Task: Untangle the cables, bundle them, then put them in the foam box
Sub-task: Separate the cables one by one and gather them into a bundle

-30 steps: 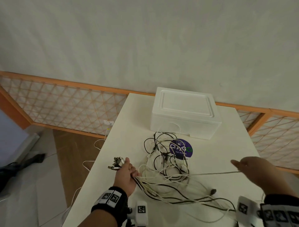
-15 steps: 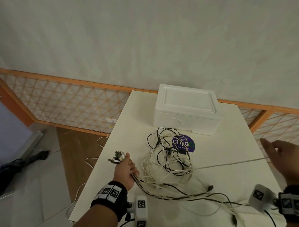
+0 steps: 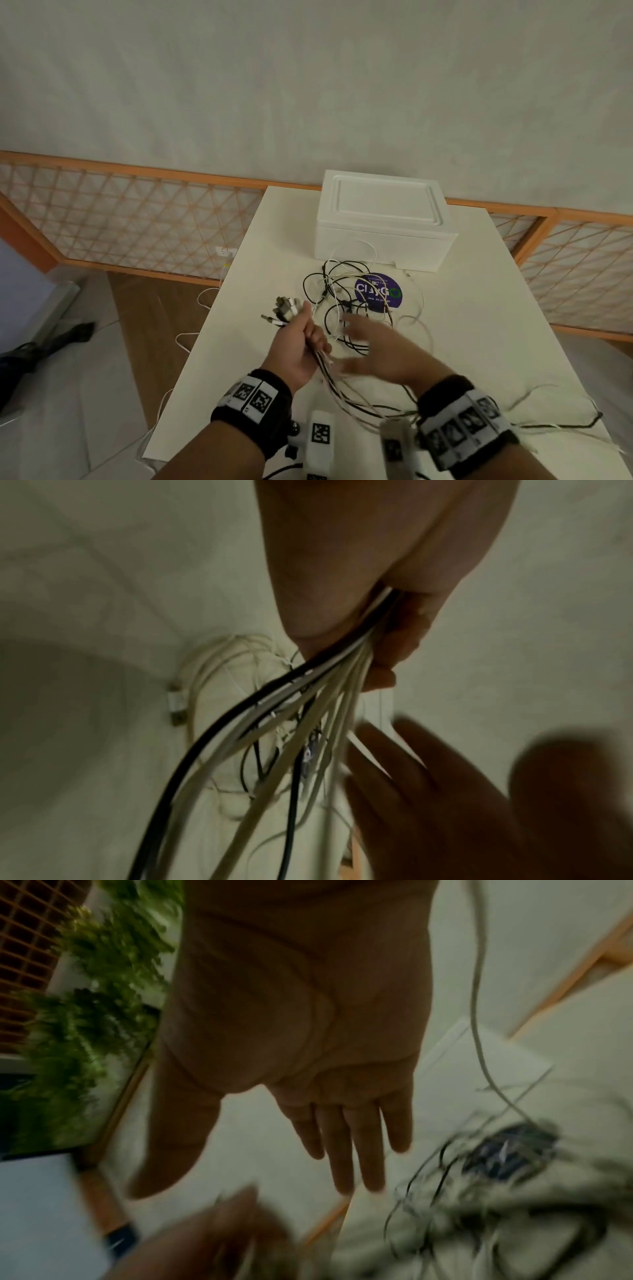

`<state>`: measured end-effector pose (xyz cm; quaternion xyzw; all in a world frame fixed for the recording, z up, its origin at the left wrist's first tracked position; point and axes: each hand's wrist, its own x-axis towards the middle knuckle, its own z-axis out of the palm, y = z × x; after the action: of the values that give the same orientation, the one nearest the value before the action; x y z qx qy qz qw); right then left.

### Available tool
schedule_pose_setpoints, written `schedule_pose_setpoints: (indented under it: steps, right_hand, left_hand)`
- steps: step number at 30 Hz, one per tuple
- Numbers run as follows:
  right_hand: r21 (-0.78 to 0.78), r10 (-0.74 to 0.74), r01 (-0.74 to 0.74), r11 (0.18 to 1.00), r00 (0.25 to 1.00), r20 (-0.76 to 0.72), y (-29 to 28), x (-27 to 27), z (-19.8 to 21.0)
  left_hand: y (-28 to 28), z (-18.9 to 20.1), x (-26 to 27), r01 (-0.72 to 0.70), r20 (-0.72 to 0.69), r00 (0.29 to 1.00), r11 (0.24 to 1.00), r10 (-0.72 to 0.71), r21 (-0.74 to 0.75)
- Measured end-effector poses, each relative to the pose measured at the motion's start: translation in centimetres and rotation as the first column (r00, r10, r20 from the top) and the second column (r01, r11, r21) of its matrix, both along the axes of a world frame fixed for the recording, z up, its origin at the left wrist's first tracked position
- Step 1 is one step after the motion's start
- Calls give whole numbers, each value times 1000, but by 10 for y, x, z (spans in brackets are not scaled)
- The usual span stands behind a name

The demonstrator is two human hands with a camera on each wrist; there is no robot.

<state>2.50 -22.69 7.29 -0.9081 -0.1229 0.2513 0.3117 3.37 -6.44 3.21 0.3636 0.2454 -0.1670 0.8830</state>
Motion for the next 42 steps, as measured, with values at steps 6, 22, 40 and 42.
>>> schedule_pose_setpoints:
  steps: [6,22,40,42]
  right_hand:
    - [-382,221,-191,904,975,36,7,-12,-17]
    - [-750,-230,117,651,972,-47,-163,-47,-50]
    - [-342,301,-279,897,954,10,17,15,-83]
    - [-395,369,-347,850,929,-22,31,13,-97]
  left_hand:
    - [10,4,-4,-63,-15,998,998,63,-12]
    - [90,-69,-2,-249,-253,933,967,256,60]
    - [47,-84,3,36,-332,943,995,-3,93]
    - [44,-83,7,43,-320,947,995,-10,95]
